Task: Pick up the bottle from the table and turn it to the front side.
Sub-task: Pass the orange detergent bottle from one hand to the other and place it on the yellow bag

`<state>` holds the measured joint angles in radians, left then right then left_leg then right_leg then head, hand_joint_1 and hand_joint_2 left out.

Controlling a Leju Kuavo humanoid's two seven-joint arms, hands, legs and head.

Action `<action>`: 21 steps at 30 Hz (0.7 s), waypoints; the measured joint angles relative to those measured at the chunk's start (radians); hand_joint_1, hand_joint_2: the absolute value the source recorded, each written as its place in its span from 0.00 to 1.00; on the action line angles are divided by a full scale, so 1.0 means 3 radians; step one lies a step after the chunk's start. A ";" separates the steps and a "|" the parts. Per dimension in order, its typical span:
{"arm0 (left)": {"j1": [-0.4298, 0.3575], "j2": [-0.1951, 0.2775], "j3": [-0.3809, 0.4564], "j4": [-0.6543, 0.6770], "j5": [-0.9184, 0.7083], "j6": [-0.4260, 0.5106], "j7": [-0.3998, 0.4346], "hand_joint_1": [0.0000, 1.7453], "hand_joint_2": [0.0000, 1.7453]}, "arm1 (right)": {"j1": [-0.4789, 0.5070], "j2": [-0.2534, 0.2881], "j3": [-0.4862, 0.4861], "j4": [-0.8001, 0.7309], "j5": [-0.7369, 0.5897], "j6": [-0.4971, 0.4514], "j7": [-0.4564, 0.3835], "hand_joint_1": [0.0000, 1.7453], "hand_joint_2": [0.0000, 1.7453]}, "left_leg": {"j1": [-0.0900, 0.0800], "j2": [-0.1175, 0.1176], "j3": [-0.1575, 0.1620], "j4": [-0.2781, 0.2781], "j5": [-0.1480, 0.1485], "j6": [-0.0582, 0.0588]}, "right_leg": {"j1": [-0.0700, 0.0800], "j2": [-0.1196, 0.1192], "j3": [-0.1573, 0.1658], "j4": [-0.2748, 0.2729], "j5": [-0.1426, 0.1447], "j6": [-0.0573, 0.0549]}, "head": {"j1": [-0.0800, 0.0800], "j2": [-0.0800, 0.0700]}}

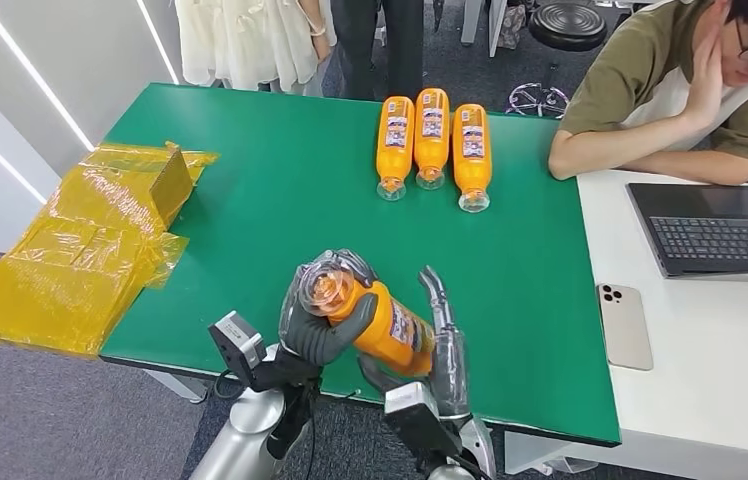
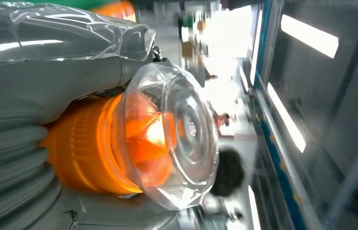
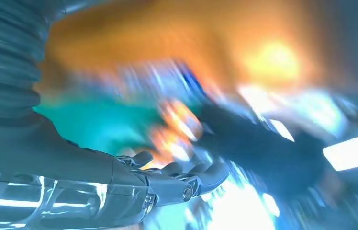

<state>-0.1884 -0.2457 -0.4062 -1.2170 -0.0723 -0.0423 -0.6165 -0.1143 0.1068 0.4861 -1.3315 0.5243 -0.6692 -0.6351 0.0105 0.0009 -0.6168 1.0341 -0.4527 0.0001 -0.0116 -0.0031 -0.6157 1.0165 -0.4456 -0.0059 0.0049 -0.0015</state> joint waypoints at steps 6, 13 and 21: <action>-0.0018 0.0095 0.0004 -0.0010 -0.1073 0.1042 0.0197 1.00 1.00 | 0.0349 0.0128 -0.0418 -0.0758 0.0115 -0.0047 -0.0202 0.00 1.00 | 0.0000 -0.0001 -0.0001 0.0000 0.0000 0.0000 | 0.0000 -0.0002 0.0001 0.0000 -0.0001 0.0000 | 0.0001 0.0000; -0.0185 0.0347 0.0037 0.0068 -0.2081 0.1591 0.0584 1.00 1.00 | 0.0563 0.0150 -0.0641 -0.1214 0.0077 -0.0047 -0.0211 0.00 1.00 | 0.0000 0.0001 0.0001 0.0000 0.0000 0.0000 | 0.0000 0.0000 0.0000 0.0000 0.0000 0.0000 | 0.0001 0.0000; -0.0300 0.0512 0.0053 0.0178 -0.2362 0.1698 0.0734 1.00 1.00 | 0.0638 0.0149 -0.0719 -0.1340 0.0057 -0.0047 -0.0212 0.00 1.00 | 0.0000 0.0001 0.0001 0.0000 0.0001 -0.0002 | 0.0000 0.0001 0.0000 0.0001 0.0000 0.0000 | 0.0002 0.0000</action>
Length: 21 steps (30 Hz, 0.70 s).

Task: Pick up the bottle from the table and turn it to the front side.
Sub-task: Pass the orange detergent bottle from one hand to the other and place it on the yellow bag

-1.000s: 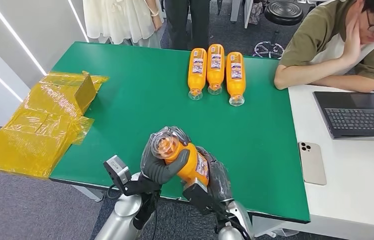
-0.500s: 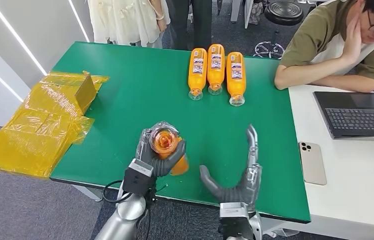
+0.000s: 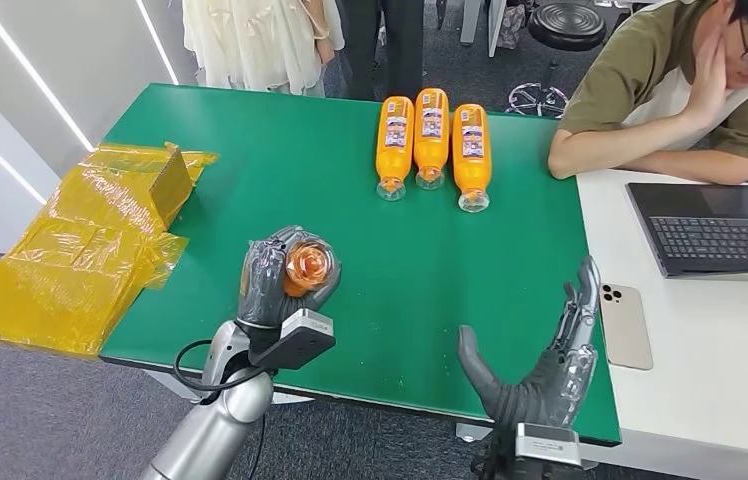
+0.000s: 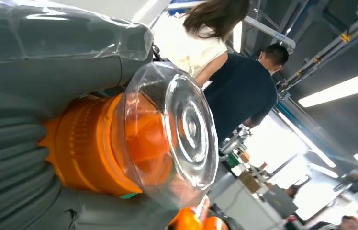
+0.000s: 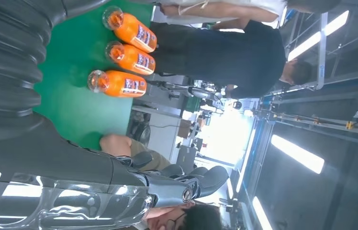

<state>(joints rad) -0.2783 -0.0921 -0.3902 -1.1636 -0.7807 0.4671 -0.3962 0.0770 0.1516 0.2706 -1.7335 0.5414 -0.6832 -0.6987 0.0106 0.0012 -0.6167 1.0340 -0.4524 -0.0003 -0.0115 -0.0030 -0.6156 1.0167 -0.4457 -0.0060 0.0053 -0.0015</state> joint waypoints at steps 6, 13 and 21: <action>-0.0358 0.0366 0.0023 0.0542 -0.1625 0.0526 0.0780 1.00 1.00 | 0.0152 -0.0041 -0.0081 -0.0003 -0.0073 0.0000 0.0000 0.00 1.00 | 0.0002 0.0000 0.0001 -0.0001 0.0001 -0.0001 | 0.0002 0.0001 0.0000 0.0001 0.0000 -0.0001 | -0.0001 0.0000; -0.0932 0.0866 0.0008 0.1631 -0.2503 0.0564 0.1054 1.00 1.00 | 0.0323 -0.0113 -0.0129 -0.0089 -0.0123 0.0000 -0.0001 0.00 1.00 | 0.0004 0.0006 0.0003 -0.0001 0.0004 -0.0006 | 0.0004 0.0007 -0.0003 0.0005 0.0001 -0.0004 | 0.0000 0.0000; -0.1319 0.1182 -0.0463 0.2313 -0.2615 0.0315 0.1079 1.00 1.00 | 0.0370 -0.0168 -0.0129 -0.0157 -0.0154 0.0001 -0.0001 0.00 1.00 | 0.0003 0.0007 0.0002 -0.0001 0.0004 -0.0006 | 0.0003 0.0008 -0.0002 0.0004 0.0001 -0.0004 | 0.0000 0.0000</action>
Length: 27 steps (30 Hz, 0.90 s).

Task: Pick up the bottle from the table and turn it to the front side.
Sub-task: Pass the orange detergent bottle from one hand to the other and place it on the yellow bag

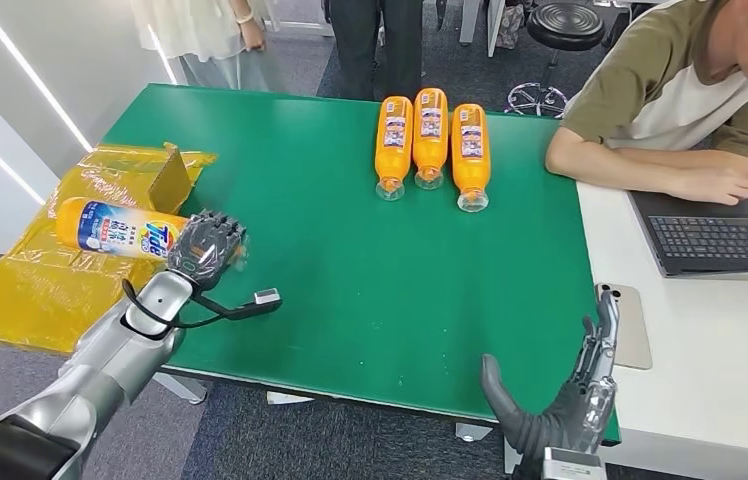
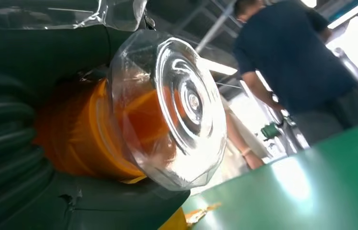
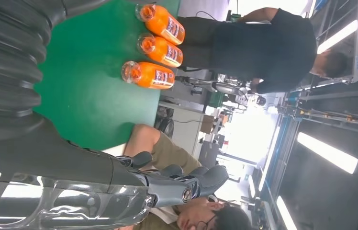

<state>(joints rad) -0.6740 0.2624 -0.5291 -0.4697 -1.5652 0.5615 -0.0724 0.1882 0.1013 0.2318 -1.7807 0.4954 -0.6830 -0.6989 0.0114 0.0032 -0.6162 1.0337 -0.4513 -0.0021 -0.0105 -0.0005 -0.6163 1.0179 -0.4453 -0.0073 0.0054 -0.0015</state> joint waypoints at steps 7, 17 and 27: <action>-0.0093 0.0098 -0.0237 0.0230 0.0000 -0.0148 -0.0090 1.00 1.00 | -0.0012 -0.0044 0.0030 0.0000 -0.0079 0.0001 0.0000 0.00 1.00 | 0.0000 0.0000 0.0000 0.0000 0.0000 0.0000 | 0.0000 0.0000 0.0000 0.0000 0.0000 0.0000 | 0.0000 0.0000; -0.0098 0.0154 -0.0425 0.0461 0.0163 -0.0607 -0.0306 1.00 1.00 | -0.0015 -0.0096 0.0068 0.0000 -0.0069 0.0001 0.0000 0.00 1.00 | 0.0000 0.0000 0.0000 0.0000 0.0000 0.0000 | 0.0000 -0.0001 0.0000 0.0000 -0.0001 -0.0001 | 0.0000 0.0000; -0.0133 0.0158 -0.0398 0.0510 0.0414 -0.0786 -0.0346 1.00 1.00 | -0.0019 -0.0135 0.0088 0.0000 -0.0048 0.0001 0.0000 0.00 1.00 | 0.0000 -0.0001 0.0001 0.0000 0.0000 0.0000 | 0.0000 -0.0001 0.0002 0.0001 0.0000 -0.0001 | 0.0000 0.0000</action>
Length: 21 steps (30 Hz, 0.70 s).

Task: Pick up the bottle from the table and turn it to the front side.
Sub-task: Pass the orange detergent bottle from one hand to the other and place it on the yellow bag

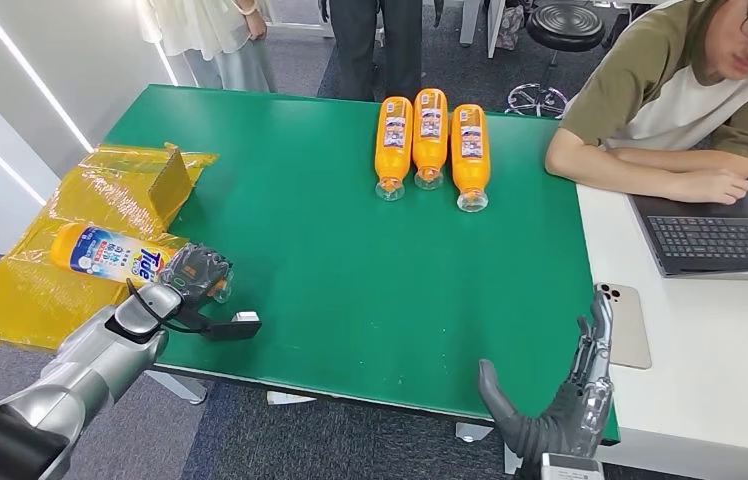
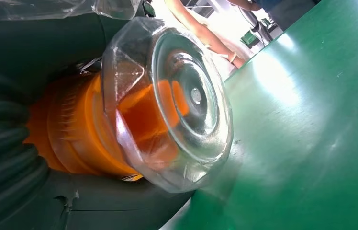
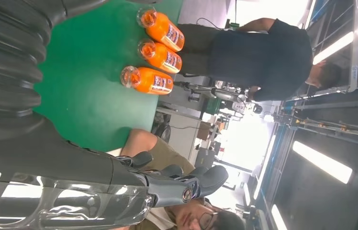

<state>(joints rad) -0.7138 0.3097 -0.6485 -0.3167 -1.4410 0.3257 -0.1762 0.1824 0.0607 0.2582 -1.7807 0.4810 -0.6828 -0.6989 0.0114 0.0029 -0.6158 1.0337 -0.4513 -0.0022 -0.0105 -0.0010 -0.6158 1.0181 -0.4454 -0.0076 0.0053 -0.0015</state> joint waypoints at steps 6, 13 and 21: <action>-0.0004 0.0000 0.0003 0.0011 0.0004 -0.0003 0.0000 1.00 1.00 | -0.0001 -0.0017 0.0013 0.0000 0.0000 0.0000 0.0000 0.00 1.00 | 0.0000 0.0000 0.0001 0.0000 0.0000 0.0000 | 0.0000 0.0000 0.0000 0.0001 0.0000 0.0000 | 0.0000 0.0000; -0.0007 -0.0002 0.0016 0.0019 0.0007 -0.0046 0.0141 0.00 1.00 | 0.0000 -0.0038 0.0020 0.0000 -0.0022 0.0000 0.0000 0.00 1.00 | 0.0000 0.0001 0.0002 0.0000 0.0000 0.0000 | 0.0000 0.0000 0.0000 0.0001 0.0000 0.0000 | 0.0000 0.0000; -0.0006 -0.0050 0.0273 0.0028 0.0333 -0.0044 0.0201 0.00 1.00 | 0.0021 -0.0041 0.0035 0.0000 0.0022 0.0000 0.0000 0.00 1.00 | 0.0000 0.0000 0.0002 0.0000 0.0000 0.0000 | 0.0000 0.0000 0.0001 0.0001 0.0000 0.0000 | 0.0001 0.0000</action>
<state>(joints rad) -0.7157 0.2946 -0.5665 -0.3082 -1.3410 0.3123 -0.1160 0.1887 0.0484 0.2686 -1.7807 0.4875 -0.6828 -0.6989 0.0114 0.0030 -0.6152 1.0336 -0.4513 -0.0023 -0.0105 -0.0009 -0.6156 1.0184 -0.4454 -0.0077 0.0056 -0.0015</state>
